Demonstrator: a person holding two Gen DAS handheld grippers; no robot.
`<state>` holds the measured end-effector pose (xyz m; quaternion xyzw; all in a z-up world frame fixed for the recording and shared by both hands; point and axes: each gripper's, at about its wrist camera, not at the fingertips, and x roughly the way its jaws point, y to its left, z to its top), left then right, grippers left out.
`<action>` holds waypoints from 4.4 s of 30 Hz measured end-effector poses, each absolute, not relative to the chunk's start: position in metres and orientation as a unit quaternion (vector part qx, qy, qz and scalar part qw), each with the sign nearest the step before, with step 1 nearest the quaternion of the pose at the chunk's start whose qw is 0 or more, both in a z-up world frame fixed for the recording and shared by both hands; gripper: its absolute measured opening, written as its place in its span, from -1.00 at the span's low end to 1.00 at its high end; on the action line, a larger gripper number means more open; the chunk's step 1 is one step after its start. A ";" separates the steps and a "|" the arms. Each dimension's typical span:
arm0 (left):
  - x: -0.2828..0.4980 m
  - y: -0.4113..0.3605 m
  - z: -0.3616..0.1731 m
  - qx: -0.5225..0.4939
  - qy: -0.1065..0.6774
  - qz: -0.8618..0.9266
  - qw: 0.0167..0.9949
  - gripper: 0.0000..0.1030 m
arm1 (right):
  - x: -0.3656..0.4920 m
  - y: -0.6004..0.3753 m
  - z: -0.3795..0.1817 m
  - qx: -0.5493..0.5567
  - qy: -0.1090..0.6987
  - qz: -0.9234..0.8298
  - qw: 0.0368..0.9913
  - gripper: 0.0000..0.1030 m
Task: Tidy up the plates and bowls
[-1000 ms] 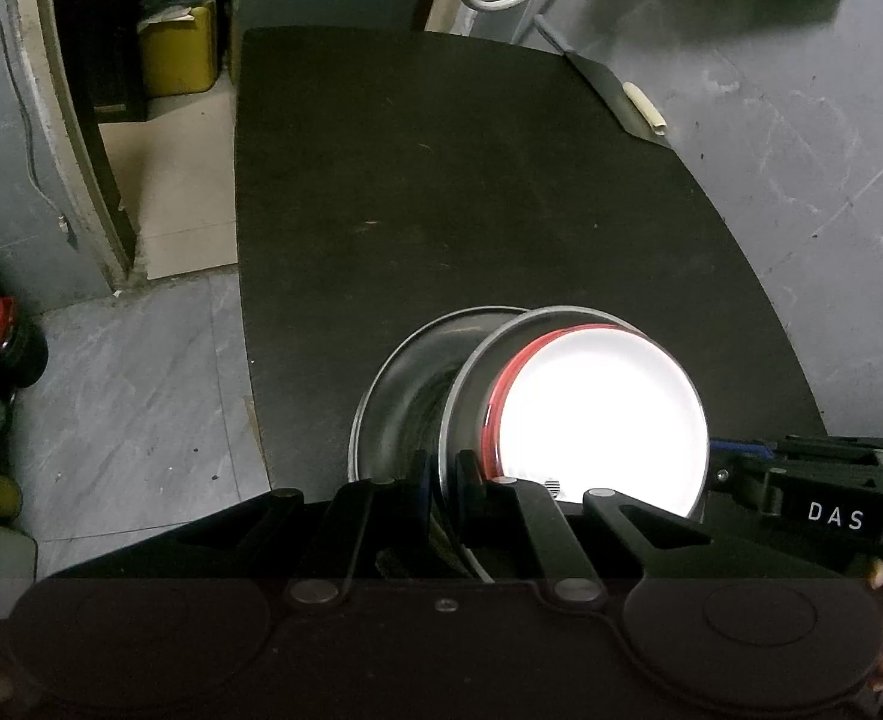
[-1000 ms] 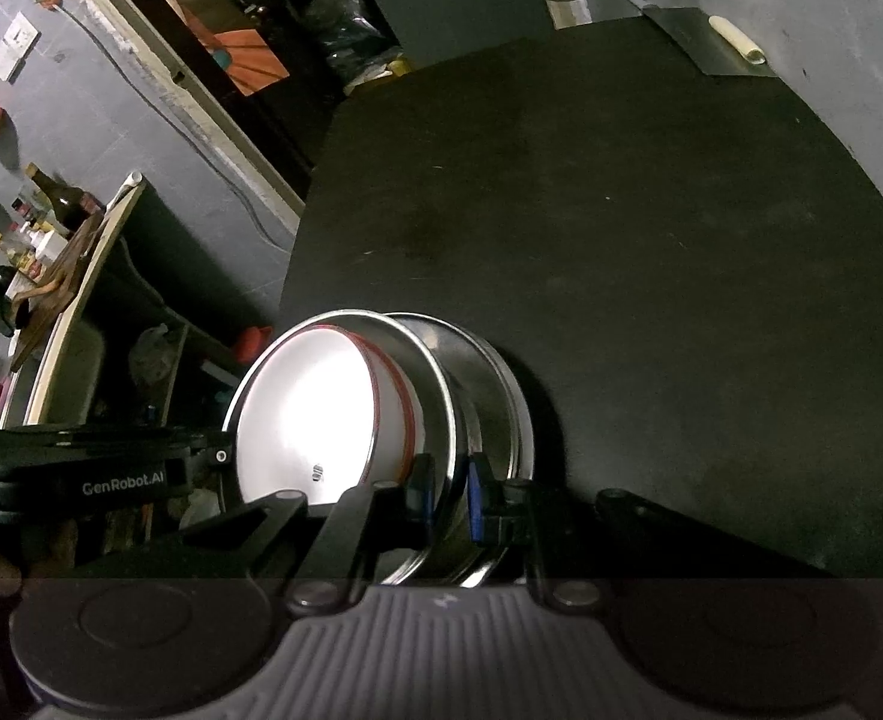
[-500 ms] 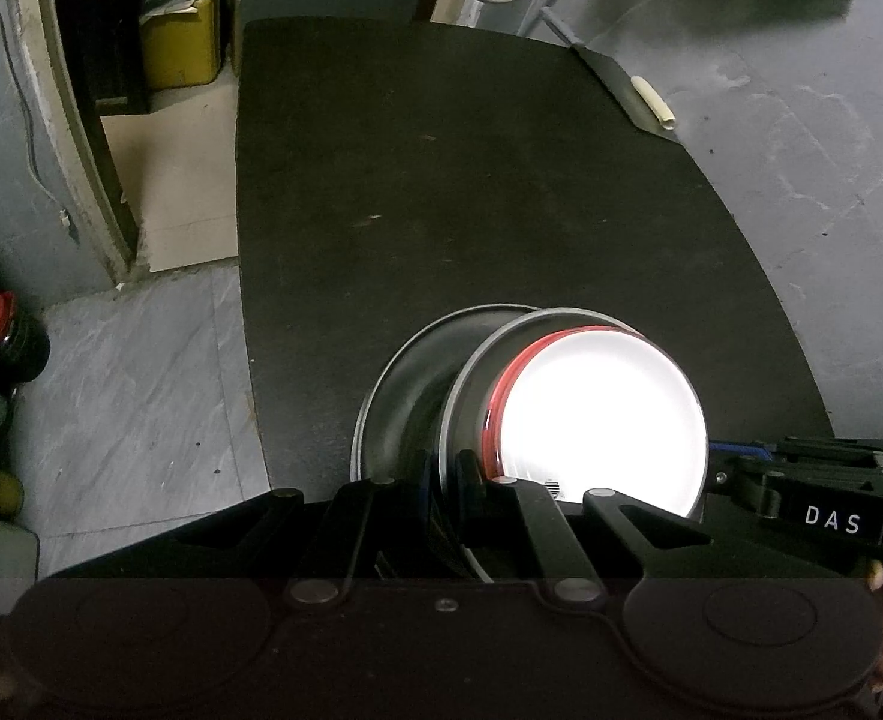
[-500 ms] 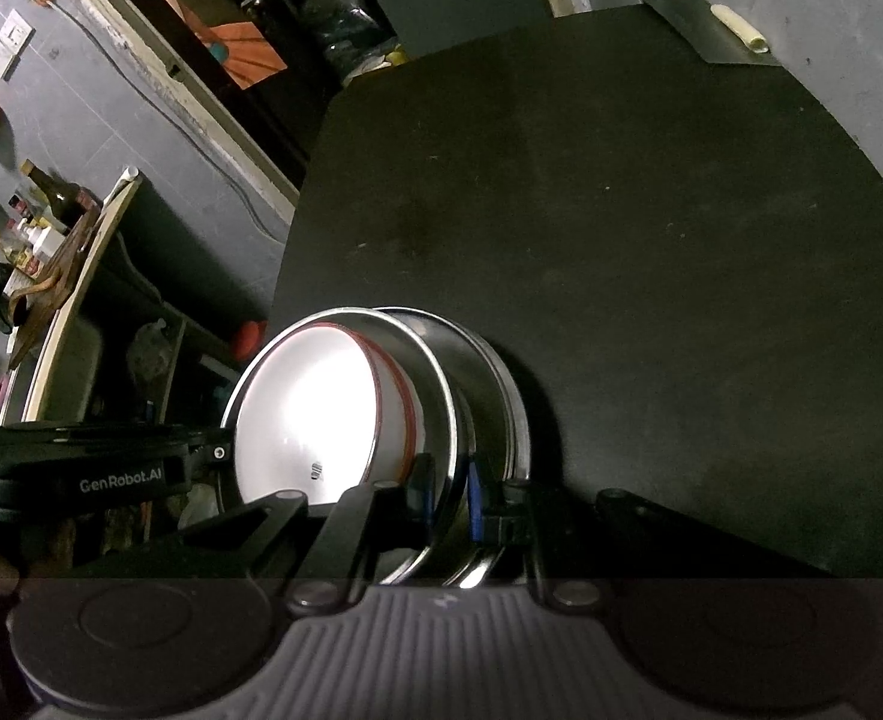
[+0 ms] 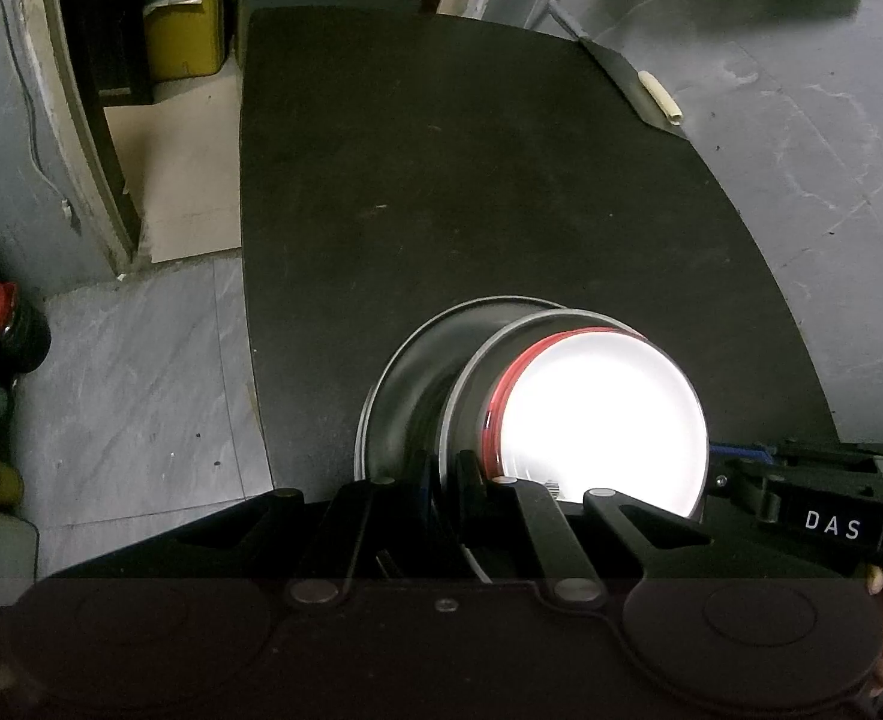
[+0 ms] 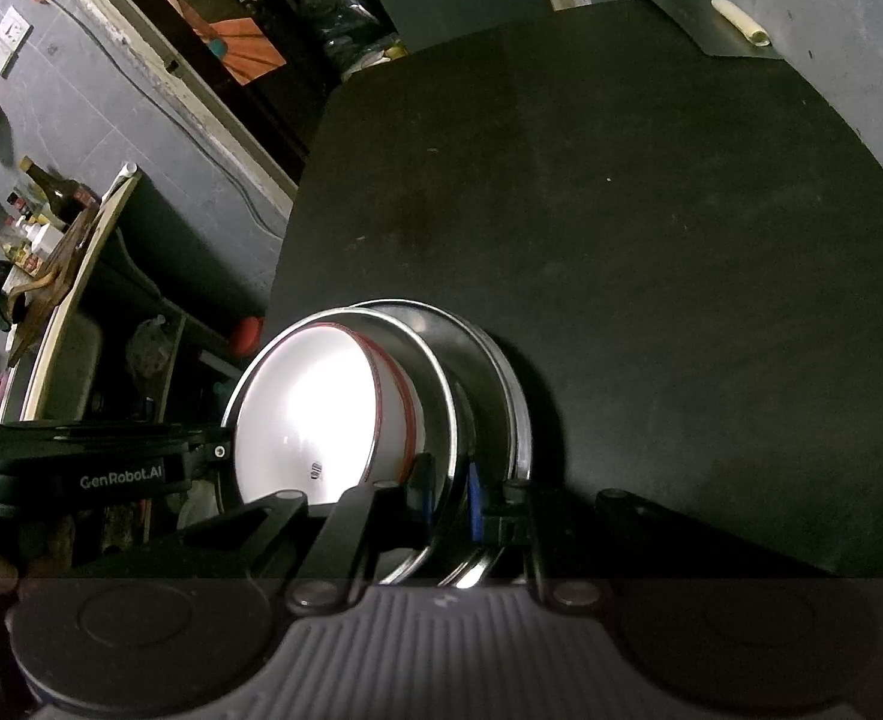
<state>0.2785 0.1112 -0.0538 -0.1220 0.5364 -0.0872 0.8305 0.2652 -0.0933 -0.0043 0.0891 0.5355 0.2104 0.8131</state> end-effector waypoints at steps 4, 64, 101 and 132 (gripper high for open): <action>0.279 0.111 -0.055 -0.122 0.537 -0.087 0.830 -0.88 | 0.266 -0.093 -0.005 0.089 0.538 0.210 0.812 -0.74; 0.238 0.105 -0.020 -0.108 0.444 0.043 0.889 0.77 | 0.238 -0.119 0.027 0.027 0.448 0.229 0.864 0.68; 0.130 0.085 0.020 -0.093 0.317 0.013 0.944 0.98 | 0.105 -0.139 0.075 0.066 0.296 0.153 0.941 1.00; 0.042 0.096 0.022 -0.065 0.233 0.029 0.970 0.98 | 0.026 -0.110 0.087 -0.004 0.298 0.153 0.942 1.00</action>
